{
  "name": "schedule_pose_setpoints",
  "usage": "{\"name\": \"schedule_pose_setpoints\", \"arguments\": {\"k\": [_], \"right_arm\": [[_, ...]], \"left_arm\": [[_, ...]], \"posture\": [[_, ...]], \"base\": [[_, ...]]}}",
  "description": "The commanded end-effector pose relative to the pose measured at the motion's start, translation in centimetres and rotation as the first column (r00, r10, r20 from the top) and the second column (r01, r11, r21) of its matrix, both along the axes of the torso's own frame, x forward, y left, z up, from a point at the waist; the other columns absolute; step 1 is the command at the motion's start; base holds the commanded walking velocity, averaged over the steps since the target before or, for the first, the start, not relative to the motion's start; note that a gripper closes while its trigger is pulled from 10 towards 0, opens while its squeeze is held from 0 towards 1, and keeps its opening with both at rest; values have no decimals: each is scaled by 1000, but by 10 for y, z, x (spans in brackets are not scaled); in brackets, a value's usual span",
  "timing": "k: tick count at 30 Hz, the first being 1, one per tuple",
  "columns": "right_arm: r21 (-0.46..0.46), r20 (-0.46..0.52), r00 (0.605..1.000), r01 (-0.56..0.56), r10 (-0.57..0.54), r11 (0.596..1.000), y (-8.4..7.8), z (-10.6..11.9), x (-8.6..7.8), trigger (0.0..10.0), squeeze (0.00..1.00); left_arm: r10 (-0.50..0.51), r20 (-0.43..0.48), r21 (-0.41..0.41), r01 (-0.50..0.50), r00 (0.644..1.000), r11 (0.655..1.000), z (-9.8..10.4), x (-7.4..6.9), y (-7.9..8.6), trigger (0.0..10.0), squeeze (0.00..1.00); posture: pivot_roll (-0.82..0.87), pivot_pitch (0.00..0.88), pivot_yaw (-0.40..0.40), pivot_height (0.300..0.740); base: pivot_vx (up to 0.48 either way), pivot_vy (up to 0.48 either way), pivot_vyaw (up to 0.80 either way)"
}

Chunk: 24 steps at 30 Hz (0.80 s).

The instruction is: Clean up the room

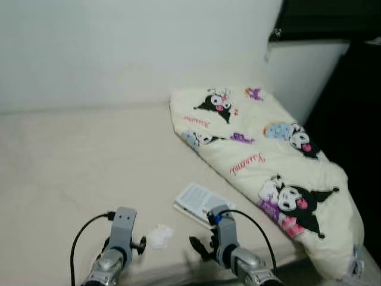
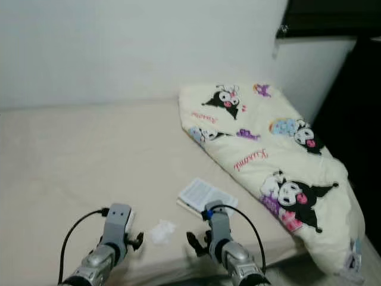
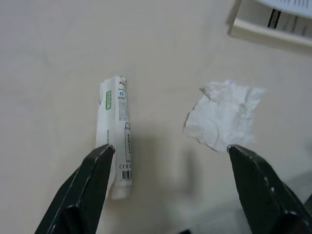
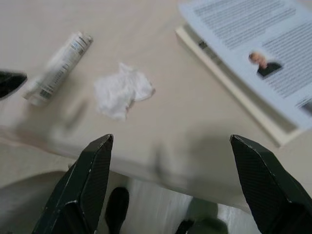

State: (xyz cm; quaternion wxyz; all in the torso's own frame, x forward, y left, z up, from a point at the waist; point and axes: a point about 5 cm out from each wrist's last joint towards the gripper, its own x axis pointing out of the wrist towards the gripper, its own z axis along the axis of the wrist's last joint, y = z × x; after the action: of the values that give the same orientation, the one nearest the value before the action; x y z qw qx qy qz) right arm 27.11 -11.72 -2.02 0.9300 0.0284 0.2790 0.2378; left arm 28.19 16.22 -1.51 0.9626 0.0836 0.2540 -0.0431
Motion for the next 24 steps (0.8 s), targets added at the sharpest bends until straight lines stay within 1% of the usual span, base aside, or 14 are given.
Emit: {"name": "schedule_pose_setpoints", "arguments": {"k": [1,3,6,7,8,9,10,11,14,17,18,20,23,24], "right_arm": [[19,5,1000,1,-1,1000,1,0,-1,10000,0],[22,8,1000,1,-1,1000,2,0,-1,10000,0],[25,11,1000,0,0,1000,2,0,-1,10000,0],[27,16,1000,0,0,1000,2,0,-2,10000,0],[48,37,999,13,-15,999,2,1,-2,10000,0],[60,47,999,18,-21,998,2,2,-2,10000,0],[60,47,999,18,-21,998,2,2,-2,10000,0],[71,52,998,21,-25,997,2,2,-3,10000,0],[72,48,999,20,-23,997,3,1,-4,10000,0],[89,52,998,26,-30,996,6,0,-6,10000,0],[93,53,998,27,-32,995,8,0,-8,10000,0],[94,53,998,28,-33,995,8,-1,-8,10000,0],[104,57,997,46,-52,994,8,-3,-12,10000,0],[104,57,997,46,-52,994,8,-3,-12,10000,0]], "left_arm": [[-14,6,49,13,1000,999,1,1,1,10000,0],[-4,22,75,2,1000,997,4,4,3,10000,0],[2,33,89,-5,999,996,6,6,5,10000,0],[18,51,106,-23,999,994,10,10,7,10000,0],[52,97,159,-67,994,985,21,20,13,10000,0],[62,113,185,-83,992,979,24,23,15,10000,0],[62,113,185,-83,992,979,24,23,15,10000,0],[78,128,223,-105,989,969,29,27,18,10000,0],[93,135,247,-124,986,961,31,30,20,10000,0],[130,157,187,-159,979,969,37,35,18,10000,0],[127,164,188,-157,978,970,40,38,16,10000,0],[122,165,195,-153,979,969,40,38,16,10000,0],[107,141,244,-139,984,960,38,38,14,10000,0],[107,141,244,-139,984,960,38,38,14,10000,0]], "posture": [[-163,64,4,595],[-168,66,7,590],[-169,67,8,585],[-172,70,9,580],[-177,79,18,575],[-177,80,19,575],[-177,80,19,575],[-181,86,26,575],[-182,88,28,575],[-191,102,43,575],[-200,112,51,575],[-200,112,51,575],[-217,129,66,575],[-217,129,66,575]], "base": [[0,0,0],[0,0,0],[0,0,0],[0,0,0],[0,0,0],[0,0,0],[0,0,0],[0,0,0],[0,0,0],[0,0,0],[0,0,0],[0,0,0],[0,0,0],[0,0,0]]}}
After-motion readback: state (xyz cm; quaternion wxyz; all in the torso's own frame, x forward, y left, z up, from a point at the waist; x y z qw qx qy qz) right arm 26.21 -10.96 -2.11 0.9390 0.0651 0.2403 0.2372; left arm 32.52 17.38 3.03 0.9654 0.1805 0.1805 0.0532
